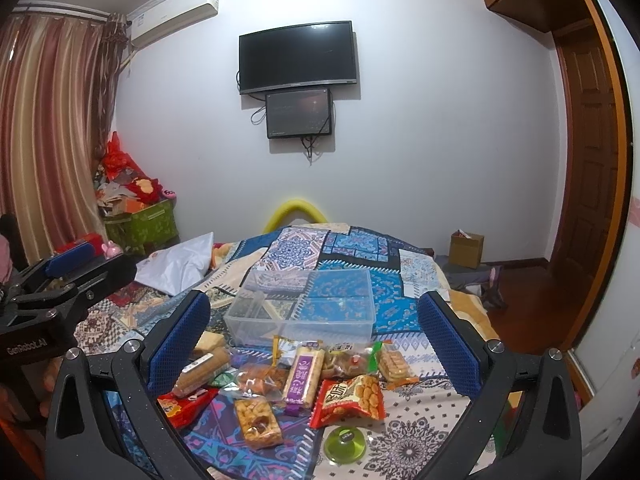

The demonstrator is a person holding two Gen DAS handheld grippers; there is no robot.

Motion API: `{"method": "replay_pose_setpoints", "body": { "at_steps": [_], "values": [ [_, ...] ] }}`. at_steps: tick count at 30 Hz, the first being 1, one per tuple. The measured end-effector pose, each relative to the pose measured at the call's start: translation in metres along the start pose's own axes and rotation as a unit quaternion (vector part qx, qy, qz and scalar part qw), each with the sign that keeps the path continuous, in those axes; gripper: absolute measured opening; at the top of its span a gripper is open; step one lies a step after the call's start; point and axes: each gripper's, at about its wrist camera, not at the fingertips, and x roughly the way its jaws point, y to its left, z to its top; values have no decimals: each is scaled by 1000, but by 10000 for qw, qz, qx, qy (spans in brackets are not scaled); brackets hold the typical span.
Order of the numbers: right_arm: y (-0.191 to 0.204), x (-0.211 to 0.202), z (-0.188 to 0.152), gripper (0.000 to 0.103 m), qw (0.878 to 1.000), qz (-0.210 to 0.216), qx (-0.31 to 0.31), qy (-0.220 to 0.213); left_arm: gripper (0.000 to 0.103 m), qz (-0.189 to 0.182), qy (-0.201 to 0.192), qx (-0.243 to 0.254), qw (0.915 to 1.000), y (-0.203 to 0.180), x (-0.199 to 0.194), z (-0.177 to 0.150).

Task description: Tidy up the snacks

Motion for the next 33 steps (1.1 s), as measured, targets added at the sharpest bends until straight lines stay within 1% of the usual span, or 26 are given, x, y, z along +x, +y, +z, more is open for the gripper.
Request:
{"method": "replay_pose_setpoints", "body": {
  "at_steps": [33],
  "values": [
    [0, -4, 6, 103, 10000, 29, 17, -64, 103, -52, -18, 45, 10000, -6, -2, 0]
  ]
}}
